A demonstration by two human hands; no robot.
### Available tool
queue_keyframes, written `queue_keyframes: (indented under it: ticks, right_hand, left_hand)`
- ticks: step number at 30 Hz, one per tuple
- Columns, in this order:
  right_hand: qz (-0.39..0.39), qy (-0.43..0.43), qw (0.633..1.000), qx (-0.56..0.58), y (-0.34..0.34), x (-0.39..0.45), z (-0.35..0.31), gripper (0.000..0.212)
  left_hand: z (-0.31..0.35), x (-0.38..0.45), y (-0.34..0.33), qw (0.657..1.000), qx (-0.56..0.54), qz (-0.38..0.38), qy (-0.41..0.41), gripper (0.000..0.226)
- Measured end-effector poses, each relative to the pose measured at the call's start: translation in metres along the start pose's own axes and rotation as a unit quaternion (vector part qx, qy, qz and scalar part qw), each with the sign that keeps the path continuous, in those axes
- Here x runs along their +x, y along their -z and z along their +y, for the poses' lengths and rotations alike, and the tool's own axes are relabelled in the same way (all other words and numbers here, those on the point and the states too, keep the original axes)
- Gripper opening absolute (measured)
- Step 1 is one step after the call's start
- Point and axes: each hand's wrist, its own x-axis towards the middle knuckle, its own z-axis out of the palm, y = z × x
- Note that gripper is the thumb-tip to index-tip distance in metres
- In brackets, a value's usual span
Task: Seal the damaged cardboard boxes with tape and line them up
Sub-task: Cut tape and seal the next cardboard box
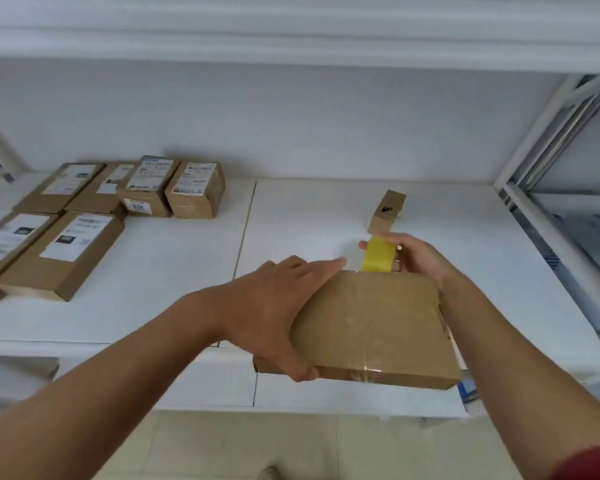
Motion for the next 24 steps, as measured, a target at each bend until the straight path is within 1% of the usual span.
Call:
queue_keyframes:
  ticks: [2,4,6,8,10,12,14,17,19,20,21,23,24]
  right_hand:
    - [-0.006,0.003,1.000,0.002,-0.006,0.009,-0.019,0.018]
    - [-0.008,0.021,0.999,-0.038,-0.013,0.016,-0.030,0.013]
    - [-0.001,0.040,0.998,-0.054,-0.022,0.024,-0.035,0.015]
    - [0.000,0.053,0.997,-0.064,-0.033,0.028,-0.037,0.020]
    - [-0.002,0.054,0.996,-0.070,-0.040,0.030,-0.036,0.020]
    - [0.021,0.040,0.998,-0.051,-0.037,0.032,-0.034,0.016]
    - [0.061,0.013,0.997,-0.045,-0.025,0.033,-0.033,0.010]
    - [0.107,-0.032,0.990,-0.091,0.000,0.035,-0.023,0.002]
    - [0.117,-0.040,0.982,-0.139,0.010,0.037,-0.012,0.008]
    - [0.113,-0.038,0.982,-0.144,0.008,0.037,-0.009,0.010]
    - [0.102,-0.039,0.987,-0.122,0.003,0.035,-0.008,0.011]
    - [0.056,-0.034,0.996,-0.065,-0.017,0.034,-0.016,0.011]
    - [0.033,-0.024,0.997,-0.060,-0.027,0.035,-0.022,0.010]
  left_hand:
    - [0.004,0.001,-0.018,0.999,0.041,-0.033,0.012,0.127]
    - [0.005,0.006,-0.030,0.997,0.051,-0.044,0.034,0.122]
    - [0.003,0.013,-0.034,0.997,0.055,-0.035,0.044,0.115]
    - [0.004,0.019,-0.036,0.996,0.067,-0.029,0.043,0.115]
    - [0.008,0.022,-0.039,0.997,0.065,-0.014,0.026,0.116]
    - [0.014,0.020,-0.039,0.999,0.051,0.011,0.001,0.117]
    - [0.017,0.012,-0.033,0.999,0.028,0.042,-0.013,0.118]
    - [0.010,-0.004,-0.013,0.991,-0.004,0.132,-0.013,0.124]
    - [0.006,-0.011,0.001,0.982,0.011,0.190,-0.018,0.127]
    - [0.007,-0.012,0.004,0.981,0.027,0.192,-0.028,0.128]
    - [0.010,-0.011,0.004,0.982,0.048,0.176,-0.043,0.127]
    - [0.020,-0.004,-0.009,0.986,0.100,0.110,-0.071,0.124]
    - [0.022,0.001,-0.020,0.987,0.119,0.075,-0.075,0.123]
